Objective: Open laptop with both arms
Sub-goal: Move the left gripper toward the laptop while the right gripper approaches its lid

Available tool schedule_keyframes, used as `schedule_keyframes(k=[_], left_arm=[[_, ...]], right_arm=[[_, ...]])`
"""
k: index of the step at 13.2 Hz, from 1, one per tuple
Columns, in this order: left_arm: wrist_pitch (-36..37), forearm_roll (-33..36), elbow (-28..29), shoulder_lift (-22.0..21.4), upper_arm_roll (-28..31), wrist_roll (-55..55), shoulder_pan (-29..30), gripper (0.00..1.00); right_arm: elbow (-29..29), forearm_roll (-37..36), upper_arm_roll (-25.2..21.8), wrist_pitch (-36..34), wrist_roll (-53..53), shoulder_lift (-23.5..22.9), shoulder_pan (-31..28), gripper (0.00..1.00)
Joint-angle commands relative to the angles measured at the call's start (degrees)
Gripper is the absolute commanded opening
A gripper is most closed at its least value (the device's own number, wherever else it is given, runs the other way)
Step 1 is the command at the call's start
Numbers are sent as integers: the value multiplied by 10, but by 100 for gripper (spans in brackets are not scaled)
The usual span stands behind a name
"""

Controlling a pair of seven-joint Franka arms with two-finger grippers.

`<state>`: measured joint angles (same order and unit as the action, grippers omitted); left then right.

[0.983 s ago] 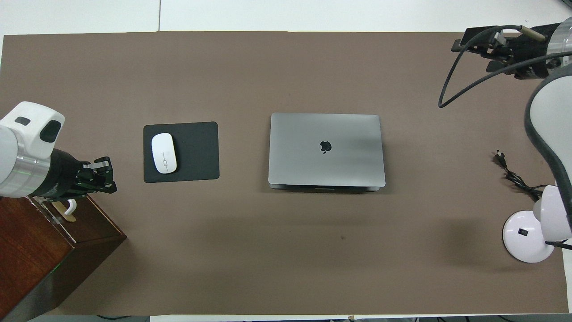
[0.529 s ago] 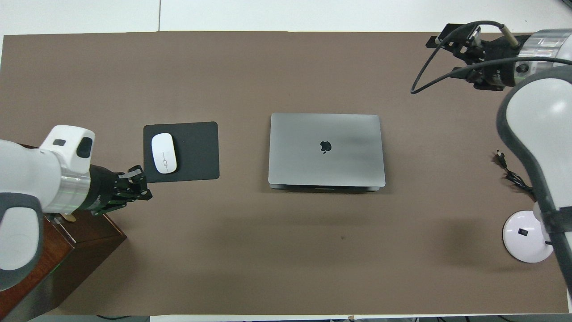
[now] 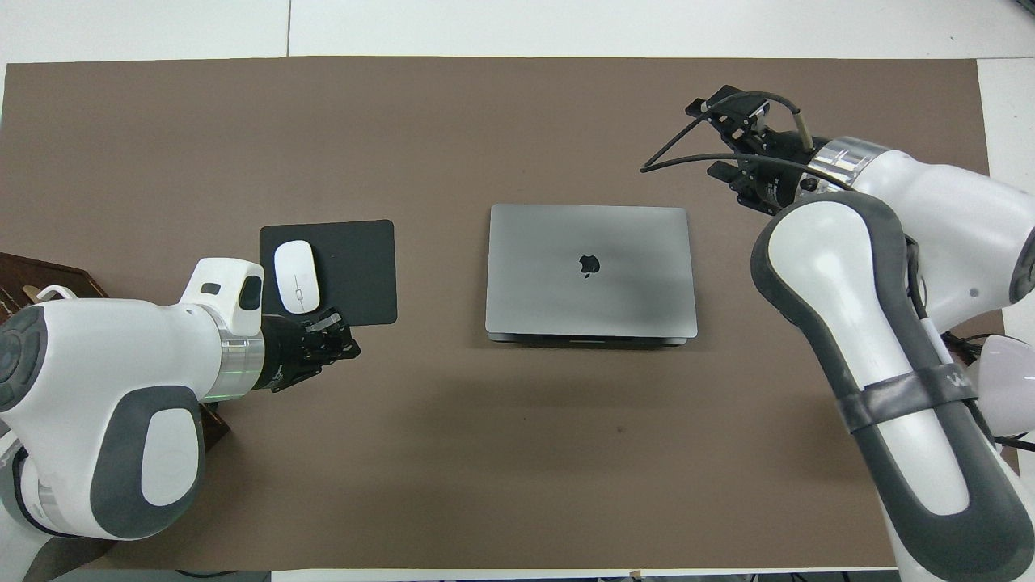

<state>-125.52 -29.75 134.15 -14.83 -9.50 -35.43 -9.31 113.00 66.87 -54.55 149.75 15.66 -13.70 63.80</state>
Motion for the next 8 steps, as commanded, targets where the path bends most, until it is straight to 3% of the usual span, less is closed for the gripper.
schedule_keyframes(k=[1,5,8], left_arm=[[-38,-58,33,-8,8,-54,-19,0],[-107,-90,66,15,7,-210,-69,0],[-130,-252,66,36,8,-323,-66,0]], right_arm=[[54,47,-8,39,5,32,24,100],[111,94,82,170,5,92,23,100],[147,97,133,208,8,135,8,100]])
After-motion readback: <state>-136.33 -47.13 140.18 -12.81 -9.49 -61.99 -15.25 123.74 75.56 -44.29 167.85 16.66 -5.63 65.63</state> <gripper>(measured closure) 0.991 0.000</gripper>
